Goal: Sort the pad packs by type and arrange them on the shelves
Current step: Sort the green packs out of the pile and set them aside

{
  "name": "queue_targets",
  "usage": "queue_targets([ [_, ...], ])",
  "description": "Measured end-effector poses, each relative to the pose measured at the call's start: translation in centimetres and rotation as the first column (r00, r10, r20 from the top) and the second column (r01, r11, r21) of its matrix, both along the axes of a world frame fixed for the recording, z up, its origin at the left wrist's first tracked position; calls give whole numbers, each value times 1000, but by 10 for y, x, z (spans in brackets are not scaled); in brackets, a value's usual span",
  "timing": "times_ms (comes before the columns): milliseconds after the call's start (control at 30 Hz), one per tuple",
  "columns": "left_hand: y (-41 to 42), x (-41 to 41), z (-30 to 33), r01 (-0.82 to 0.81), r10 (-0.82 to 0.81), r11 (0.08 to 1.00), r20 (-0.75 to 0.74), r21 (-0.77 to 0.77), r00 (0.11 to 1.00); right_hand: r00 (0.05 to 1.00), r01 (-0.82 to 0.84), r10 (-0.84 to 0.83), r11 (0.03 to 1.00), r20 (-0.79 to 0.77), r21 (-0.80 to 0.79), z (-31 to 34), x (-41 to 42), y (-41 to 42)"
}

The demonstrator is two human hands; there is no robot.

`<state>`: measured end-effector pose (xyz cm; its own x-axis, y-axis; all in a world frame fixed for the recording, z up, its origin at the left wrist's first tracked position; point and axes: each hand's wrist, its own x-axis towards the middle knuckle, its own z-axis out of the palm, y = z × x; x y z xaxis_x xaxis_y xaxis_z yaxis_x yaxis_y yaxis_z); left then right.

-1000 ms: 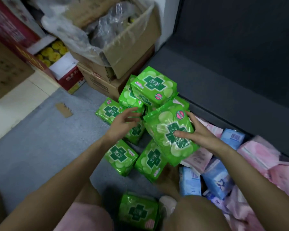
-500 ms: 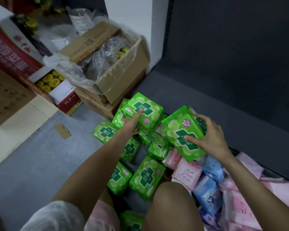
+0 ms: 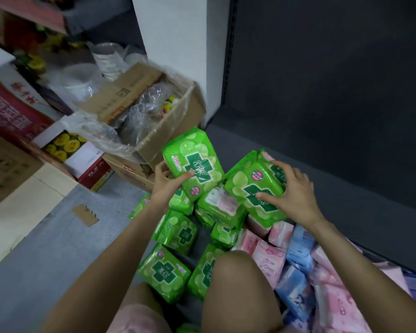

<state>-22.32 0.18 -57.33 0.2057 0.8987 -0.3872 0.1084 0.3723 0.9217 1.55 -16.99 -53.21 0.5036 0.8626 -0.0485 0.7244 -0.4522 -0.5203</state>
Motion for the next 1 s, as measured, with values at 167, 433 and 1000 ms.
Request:
queue_targets([
  [167,21,-11,77,-19,10,958,32,287,999,984,-139,126,985,124,102,66,-2,21],
  [433,27,-16,195,-180,50,815,243,551,969,873,-336,222,919,434,207,187,9,29],
  [1000,69,88,399,-325,-139,786,664,526,735,928,-364,171,600,330,712,370,27,26],
])
